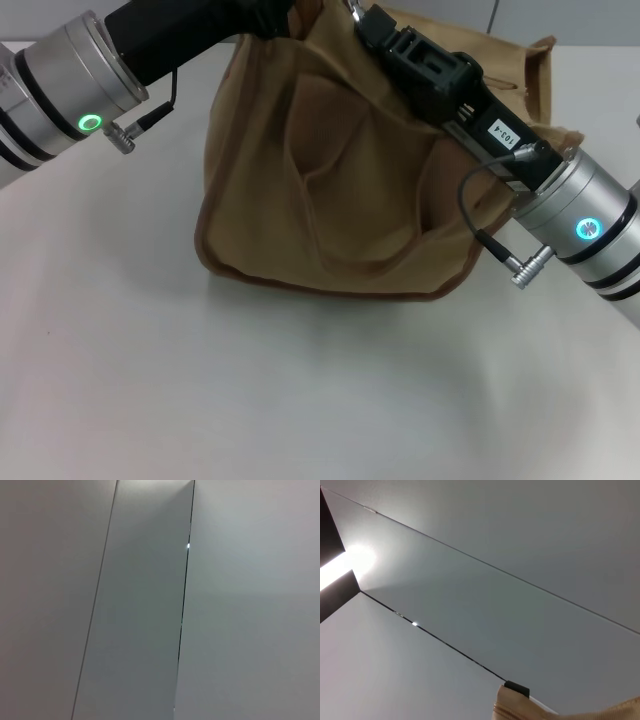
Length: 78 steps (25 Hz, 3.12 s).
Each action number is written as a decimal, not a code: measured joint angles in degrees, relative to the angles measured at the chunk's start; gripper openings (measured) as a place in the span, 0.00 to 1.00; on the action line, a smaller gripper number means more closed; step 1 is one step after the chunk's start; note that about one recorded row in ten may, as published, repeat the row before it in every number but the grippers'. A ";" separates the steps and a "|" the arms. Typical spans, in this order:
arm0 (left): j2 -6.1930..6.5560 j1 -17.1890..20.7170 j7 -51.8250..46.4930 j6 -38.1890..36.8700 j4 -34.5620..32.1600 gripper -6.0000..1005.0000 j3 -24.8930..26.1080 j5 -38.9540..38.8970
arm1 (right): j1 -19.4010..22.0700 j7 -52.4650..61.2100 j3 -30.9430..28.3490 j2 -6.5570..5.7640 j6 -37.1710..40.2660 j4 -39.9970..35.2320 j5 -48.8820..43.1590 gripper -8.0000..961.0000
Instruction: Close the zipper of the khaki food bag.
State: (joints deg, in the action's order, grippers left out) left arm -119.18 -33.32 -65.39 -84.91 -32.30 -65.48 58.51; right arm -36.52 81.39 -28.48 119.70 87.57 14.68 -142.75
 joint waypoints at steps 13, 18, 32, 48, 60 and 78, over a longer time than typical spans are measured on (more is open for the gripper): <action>0.00 0.28 0.00 0.00 0.14 0.04 0.20 0.04 | 0.48 -2.40 0.02 0.05 0.98 -0.11 -0.22 0.02; 0.00 0.31 0.00 0.00 0.14 0.04 0.33 0.05 | 1.40 -2.53 0.00 0.09 1.12 -0.17 -0.10 0.02; 0.18 0.95 0.00 0.07 0.15 0.04 0.59 -0.95 | 5.39 -2.56 -0.40 -0.06 2.07 -3.57 0.27 0.02; 0.28 1.29 0.05 0.63 0.22 0.04 0.64 -1.12 | 14.44 -2.69 -5.20 -0.25 5.40 -7.85 0.47 0.01; 0.25 1.68 0.09 0.61 0.23 0.04 0.61 -1.13 | 15.39 -10.14 -6.38 -0.02 14.19 -7.95 0.20 0.07; 0.01 0.88 -0.19 0.06 -0.25 0.05 0.08 -1.13 | 10.44 -9.49 -2.99 -0.13 7.69 -7.33 -0.29 0.38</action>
State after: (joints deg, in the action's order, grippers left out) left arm -119.17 -32.44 -65.58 -84.85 -32.55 -65.40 57.38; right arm -26.07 71.89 -31.47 119.57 95.26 7.35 -143.04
